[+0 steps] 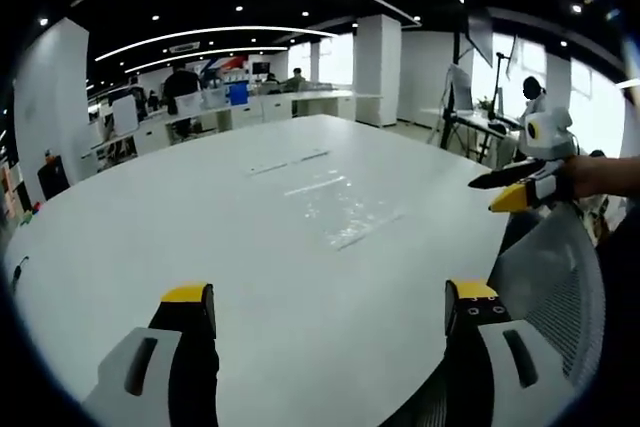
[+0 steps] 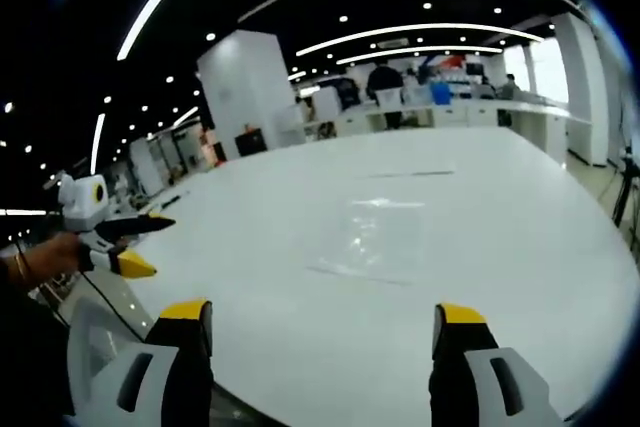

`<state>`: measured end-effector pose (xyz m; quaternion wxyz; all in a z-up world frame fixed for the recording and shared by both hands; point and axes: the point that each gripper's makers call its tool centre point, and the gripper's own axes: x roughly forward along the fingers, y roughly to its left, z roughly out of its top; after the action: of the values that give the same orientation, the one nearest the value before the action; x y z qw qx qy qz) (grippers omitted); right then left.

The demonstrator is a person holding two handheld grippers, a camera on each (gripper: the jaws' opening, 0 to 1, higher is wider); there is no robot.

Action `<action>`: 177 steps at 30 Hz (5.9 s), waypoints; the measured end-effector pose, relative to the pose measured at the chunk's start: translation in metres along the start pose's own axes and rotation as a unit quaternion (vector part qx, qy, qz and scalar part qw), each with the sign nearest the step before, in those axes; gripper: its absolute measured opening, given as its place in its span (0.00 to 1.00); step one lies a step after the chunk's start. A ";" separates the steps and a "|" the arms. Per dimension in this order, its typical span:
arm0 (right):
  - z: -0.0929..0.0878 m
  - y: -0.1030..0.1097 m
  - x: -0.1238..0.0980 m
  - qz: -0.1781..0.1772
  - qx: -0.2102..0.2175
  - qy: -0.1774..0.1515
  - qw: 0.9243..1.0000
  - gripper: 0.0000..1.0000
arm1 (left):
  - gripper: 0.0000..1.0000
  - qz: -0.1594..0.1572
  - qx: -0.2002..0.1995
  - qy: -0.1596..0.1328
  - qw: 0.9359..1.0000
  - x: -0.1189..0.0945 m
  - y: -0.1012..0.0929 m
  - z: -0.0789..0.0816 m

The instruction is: Open the resealable bag by pulling the two sides of the seal apart until the entire bag opening is separated and visibly accessible.

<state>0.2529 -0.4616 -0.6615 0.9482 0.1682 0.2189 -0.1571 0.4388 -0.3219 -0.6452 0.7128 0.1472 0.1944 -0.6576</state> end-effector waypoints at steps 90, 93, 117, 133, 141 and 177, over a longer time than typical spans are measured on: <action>0.003 -0.004 0.024 0.016 -0.112 0.009 0.994 0.70 | 0.87 -0.008 -0.019 0.033 0.999 -0.004 -0.002 -0.027; 0.003 -0.002 0.032 0.025 -0.120 0.014 0.992 0.68 | 0.87 -0.007 -0.019 0.034 0.999 -0.003 -0.001 -0.028; -0.002 0.000 0.108 0.094 -0.231 0.081 0.965 0.54 | 0.86 -0.008 -0.027 0.034 0.999 0.005 0.007 -0.025; 0.000 -0.002 0.144 0.130 -0.268 0.112 0.948 0.41 | 0.86 0.000 -0.034 0.040 0.999 0.004 0.016 -0.029; -0.010 0.005 0.161 0.147 -0.286 0.130 0.938 0.34 | 0.85 0.000 -0.038 0.040 0.998 0.005 0.016 -0.029; -0.030 0.002 0.200 0.179 -0.376 0.190 0.889 0.02 | 0.84 -0.006 -0.031 0.054 0.998 0.010 0.017 -0.035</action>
<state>0.4136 -0.4925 -0.7803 0.8929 -0.1383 0.4034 0.1446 0.4534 -0.3130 -0.6816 0.7014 0.1593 0.2533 -0.6469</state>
